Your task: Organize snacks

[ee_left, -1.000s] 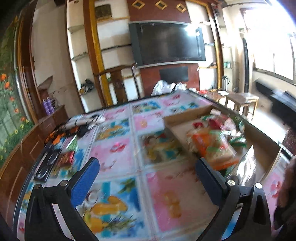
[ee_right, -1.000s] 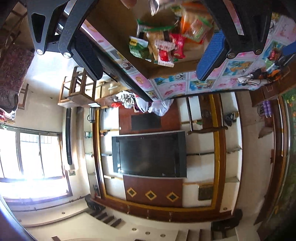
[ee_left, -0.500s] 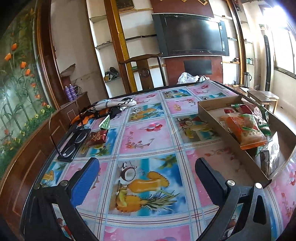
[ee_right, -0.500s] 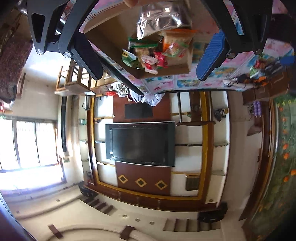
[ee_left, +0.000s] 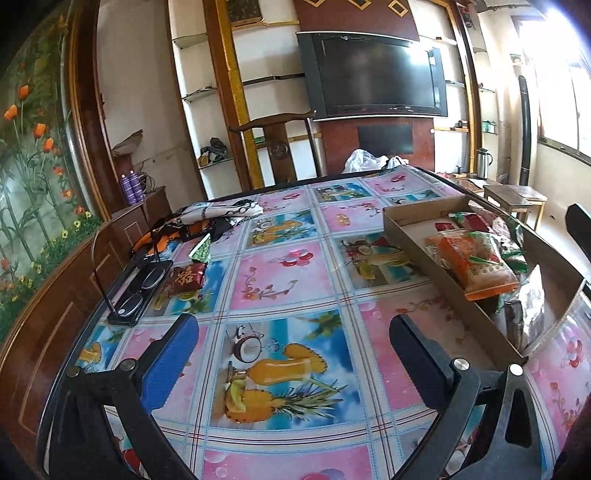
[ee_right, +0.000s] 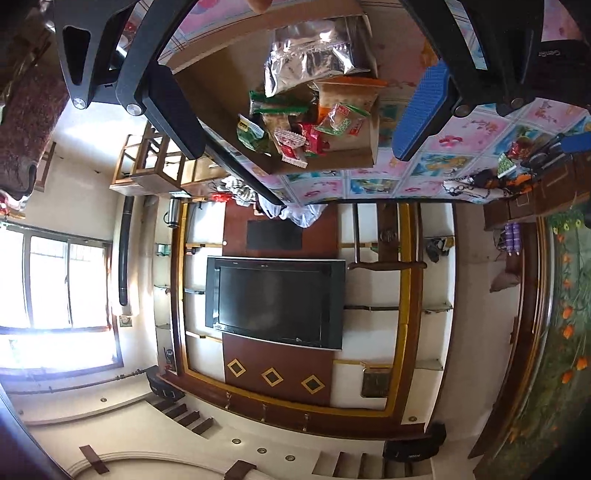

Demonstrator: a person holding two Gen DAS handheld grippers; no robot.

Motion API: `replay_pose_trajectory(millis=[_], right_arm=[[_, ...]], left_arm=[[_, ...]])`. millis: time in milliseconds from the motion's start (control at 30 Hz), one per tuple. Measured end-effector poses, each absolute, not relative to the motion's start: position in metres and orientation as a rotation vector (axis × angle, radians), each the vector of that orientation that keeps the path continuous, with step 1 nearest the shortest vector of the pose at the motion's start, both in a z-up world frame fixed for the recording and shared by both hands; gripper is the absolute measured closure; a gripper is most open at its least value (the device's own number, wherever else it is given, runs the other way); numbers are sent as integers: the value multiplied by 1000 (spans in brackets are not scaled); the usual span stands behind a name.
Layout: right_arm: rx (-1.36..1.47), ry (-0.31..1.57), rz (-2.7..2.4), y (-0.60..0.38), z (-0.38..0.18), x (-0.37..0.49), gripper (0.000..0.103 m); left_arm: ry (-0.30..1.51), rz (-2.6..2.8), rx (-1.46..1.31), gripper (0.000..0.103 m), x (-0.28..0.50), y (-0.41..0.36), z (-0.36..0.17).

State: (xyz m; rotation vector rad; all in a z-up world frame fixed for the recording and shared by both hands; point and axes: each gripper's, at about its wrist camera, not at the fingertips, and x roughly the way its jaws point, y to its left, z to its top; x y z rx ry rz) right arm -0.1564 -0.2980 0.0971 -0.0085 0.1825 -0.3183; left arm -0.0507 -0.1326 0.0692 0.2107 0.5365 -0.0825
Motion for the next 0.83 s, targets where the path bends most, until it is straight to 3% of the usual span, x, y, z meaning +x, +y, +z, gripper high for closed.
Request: replay_pose_trajectory(millis=[833], right_arm=[[13,154,-314,-300,101,-163,1]], left_arm=[[582,-109,253,0,-49,-144,61]])
